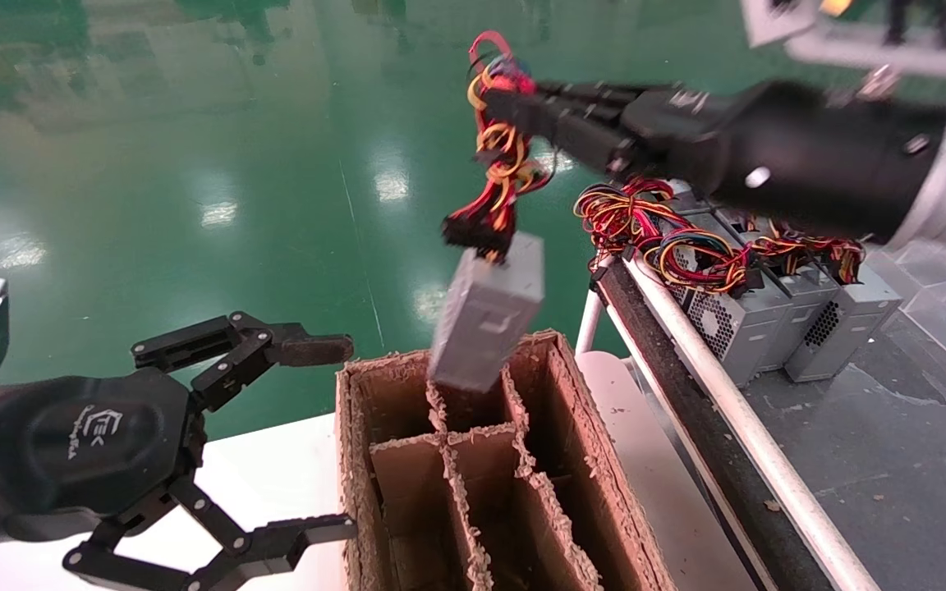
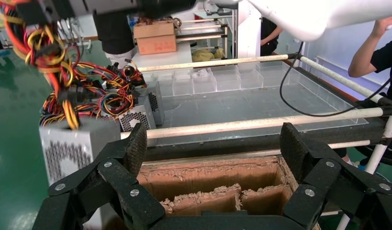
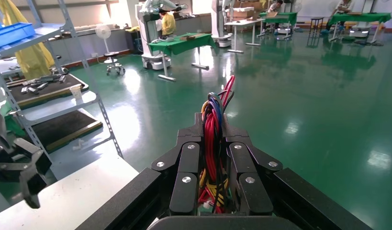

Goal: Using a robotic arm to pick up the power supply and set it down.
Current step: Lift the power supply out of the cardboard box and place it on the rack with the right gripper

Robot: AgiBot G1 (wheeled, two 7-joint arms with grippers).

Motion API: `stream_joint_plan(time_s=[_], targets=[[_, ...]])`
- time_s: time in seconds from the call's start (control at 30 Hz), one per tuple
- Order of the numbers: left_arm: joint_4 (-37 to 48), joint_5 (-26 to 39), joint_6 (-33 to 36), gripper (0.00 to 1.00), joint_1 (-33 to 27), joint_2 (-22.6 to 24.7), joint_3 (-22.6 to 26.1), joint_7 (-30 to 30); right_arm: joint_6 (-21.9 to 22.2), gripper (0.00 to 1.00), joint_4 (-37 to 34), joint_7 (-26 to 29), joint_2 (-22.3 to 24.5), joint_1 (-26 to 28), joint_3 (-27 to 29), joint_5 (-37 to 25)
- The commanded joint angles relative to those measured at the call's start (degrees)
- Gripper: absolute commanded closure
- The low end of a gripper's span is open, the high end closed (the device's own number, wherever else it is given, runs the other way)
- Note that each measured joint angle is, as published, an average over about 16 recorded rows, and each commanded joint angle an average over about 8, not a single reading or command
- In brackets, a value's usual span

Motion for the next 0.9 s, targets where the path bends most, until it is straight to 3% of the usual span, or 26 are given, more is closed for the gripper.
stream_joint_plan(time_s=[0.03, 0.47, 0.9], targets=[[0.0, 0.0, 0.0, 0.0, 0.0, 0.0, 0.01, 0.0, -1.2, 1.0, -0.72, 0.7, 0.99, 1.68, 0.2, 0.15], [0.0, -0.03, -0.02, 0.0, -0.01, -0.02, 0.05, 0.03, -14.02, 1.0, -9.17, 3.9, 10.96, 11.07, 1.46, 1.92], [0.0, -0.06, -0.04, 0.0, -0.02, -0.04, 0.09, 0.05, -19.05, 1.0, -10.16, 6.52, 22.98, 12.32, 2.34, 0.09]])
